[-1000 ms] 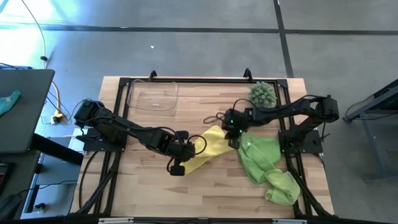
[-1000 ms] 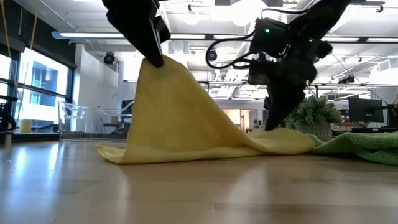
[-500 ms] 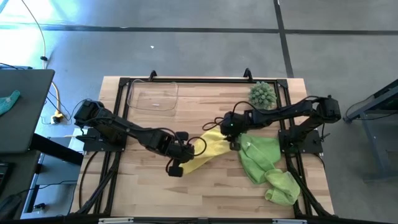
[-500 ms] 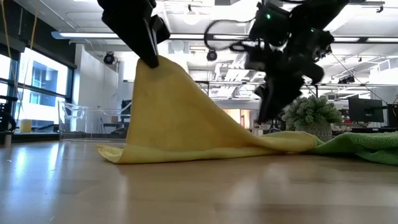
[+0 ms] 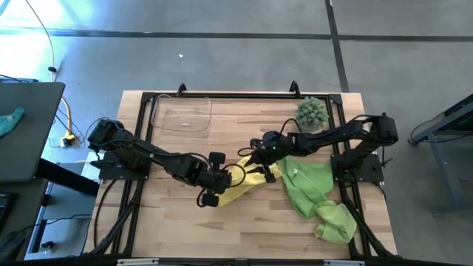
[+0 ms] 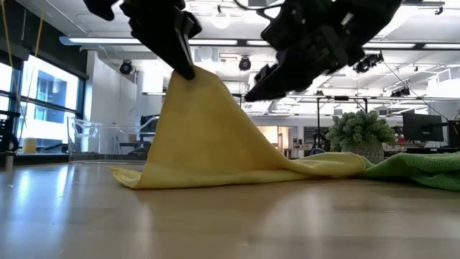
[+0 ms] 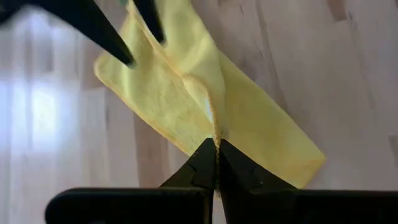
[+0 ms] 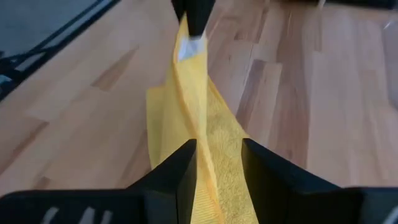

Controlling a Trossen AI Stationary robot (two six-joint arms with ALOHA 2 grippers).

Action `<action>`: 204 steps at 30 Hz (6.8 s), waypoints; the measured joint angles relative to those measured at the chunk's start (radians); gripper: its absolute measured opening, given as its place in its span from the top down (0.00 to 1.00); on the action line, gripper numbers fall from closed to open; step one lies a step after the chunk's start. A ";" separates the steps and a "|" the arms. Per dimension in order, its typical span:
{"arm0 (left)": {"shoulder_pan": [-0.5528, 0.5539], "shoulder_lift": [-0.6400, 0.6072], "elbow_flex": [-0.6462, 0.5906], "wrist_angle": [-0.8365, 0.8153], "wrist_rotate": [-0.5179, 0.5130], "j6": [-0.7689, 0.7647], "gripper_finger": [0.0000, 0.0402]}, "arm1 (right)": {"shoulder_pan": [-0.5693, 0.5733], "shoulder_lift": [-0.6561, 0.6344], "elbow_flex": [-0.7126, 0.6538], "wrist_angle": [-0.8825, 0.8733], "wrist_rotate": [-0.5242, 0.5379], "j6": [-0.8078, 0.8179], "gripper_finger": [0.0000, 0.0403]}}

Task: Roll microfiber towels into tight, uniform cylinder then place into a basket
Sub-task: Fold the yellow microfiber cloth

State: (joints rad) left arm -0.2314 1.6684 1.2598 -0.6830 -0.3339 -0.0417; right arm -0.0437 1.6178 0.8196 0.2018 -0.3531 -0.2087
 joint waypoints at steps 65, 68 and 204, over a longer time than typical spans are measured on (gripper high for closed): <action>-0.077 0.000 -0.002 -0.032 -0.116 -0.168 0.99 | 0.080 -0.138 -0.001 -0.828 -0.164 0.138 0.68; -0.077 0.000 -0.002 -0.031 -0.115 -0.167 0.99 | 0.105 -0.152 -0.001 -0.836 -0.138 0.131 0.68; -0.001 -0.266 0.180 -0.550 -0.406 -0.536 0.99 | -0.069 -0.325 0.425 -0.702 0.337 0.103 1.00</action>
State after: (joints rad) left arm -0.2326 1.4019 1.4395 -1.2330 -0.7397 -0.5777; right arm -0.1127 1.2930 1.2449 -0.5007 -0.0159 -0.1055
